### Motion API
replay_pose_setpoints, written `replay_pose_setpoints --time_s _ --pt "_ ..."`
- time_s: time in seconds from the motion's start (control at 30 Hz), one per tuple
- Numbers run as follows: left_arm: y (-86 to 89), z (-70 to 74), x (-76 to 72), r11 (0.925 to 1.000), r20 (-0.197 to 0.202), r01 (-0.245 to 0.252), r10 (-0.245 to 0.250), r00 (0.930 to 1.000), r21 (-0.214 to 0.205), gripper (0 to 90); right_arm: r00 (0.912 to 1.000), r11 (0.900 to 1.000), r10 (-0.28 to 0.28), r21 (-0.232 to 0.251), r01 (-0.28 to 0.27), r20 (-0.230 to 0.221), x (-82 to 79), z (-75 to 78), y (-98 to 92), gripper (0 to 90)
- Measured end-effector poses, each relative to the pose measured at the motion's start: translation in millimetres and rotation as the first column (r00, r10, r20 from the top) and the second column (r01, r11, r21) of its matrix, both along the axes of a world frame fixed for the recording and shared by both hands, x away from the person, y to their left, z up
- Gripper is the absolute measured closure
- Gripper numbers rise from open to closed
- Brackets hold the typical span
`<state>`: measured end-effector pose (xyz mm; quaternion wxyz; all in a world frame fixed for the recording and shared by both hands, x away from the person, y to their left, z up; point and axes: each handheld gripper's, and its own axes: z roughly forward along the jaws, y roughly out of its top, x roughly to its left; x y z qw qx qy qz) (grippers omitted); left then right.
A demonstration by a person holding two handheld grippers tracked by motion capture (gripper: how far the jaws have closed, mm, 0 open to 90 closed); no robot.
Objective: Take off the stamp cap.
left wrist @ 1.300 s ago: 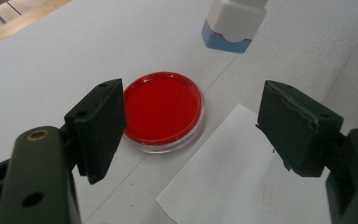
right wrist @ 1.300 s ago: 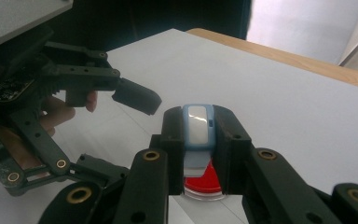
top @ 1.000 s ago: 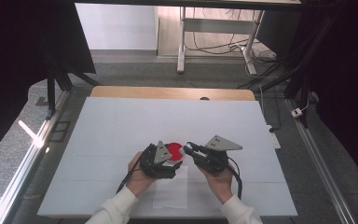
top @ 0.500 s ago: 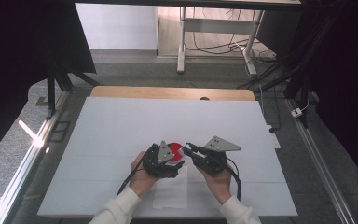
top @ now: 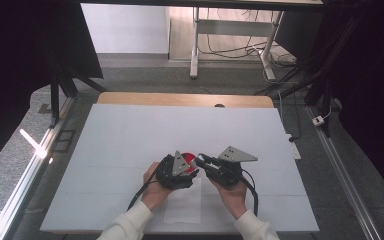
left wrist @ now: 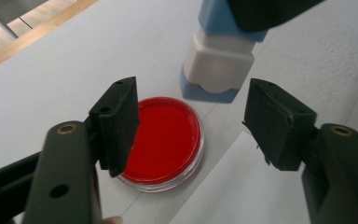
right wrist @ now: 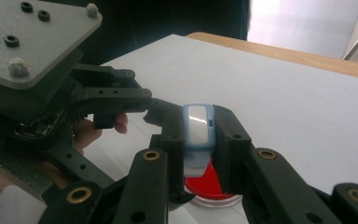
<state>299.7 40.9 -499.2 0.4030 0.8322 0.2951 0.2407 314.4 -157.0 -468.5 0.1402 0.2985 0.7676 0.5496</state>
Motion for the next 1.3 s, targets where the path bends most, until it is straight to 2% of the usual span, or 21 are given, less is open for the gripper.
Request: replay_pose_setpoints --time_s 0.23,0.63,0.83,1.1,1.3 --pt "0.0 -1.4 1.4 1.0 0.009 0.004 -0.005 0.9999 0.007 45.7 0.9998 0.9999 0.005 0.012 -0.004 -0.02 0.2 -2.8 1.3 74.9" --pt "-2.6 -2.7 -0.1 0.9994 0.027 0.018 -0.018 0.9995 0.031 54.2 0.9993 0.9986 -0.009 0.051 0.011 -0.036 1.5 -1.7 -2.4 74.9" --pt "-3.9 -2.5 -1.4 0.9994 0.043 0.018 -0.019 0.9989 0.03 57.4 0.9992 0.9985 -0.011 0.053 0.013 -0.039 2.2 -2.0 -2.8 74.9" --pt "-5.5 -2.0 -3.3 0.9984 0.069 0.02 -0.024 0.9973 0.053 61.5 0.9988 0.9978 -0.01 0.064 0.013 -0.048 2.9 -2.3 -3.0 74.9" --pt "-6.5 -2.4 -3.6 0.9987 0.075 0.022 -0.025 0.9969 0.046 63.7 0.9988 0.9979 -0.011 0.063 0.014 -0.048 2.8 -2.3 -3.0 74.9"
